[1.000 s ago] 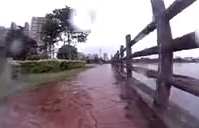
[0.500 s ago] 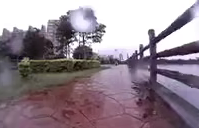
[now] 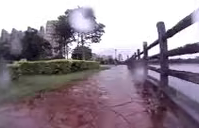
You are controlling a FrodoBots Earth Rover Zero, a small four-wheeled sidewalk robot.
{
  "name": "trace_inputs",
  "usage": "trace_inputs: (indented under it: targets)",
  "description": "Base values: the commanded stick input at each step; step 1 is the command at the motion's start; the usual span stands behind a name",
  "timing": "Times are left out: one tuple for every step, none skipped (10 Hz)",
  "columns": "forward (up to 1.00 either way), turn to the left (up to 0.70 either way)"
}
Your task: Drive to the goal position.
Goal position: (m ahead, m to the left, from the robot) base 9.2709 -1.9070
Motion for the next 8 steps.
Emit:
trace_inputs:
  targets:
    - [1.0,-0.4]
    - [1.0,-0.32]
    - [1.0,0.0]
    - [1.0,0.0]
    - [1.0,0.0]
    - [1.0,0.0]
    - [1.0,0.0]
    - [1.0,0.0]
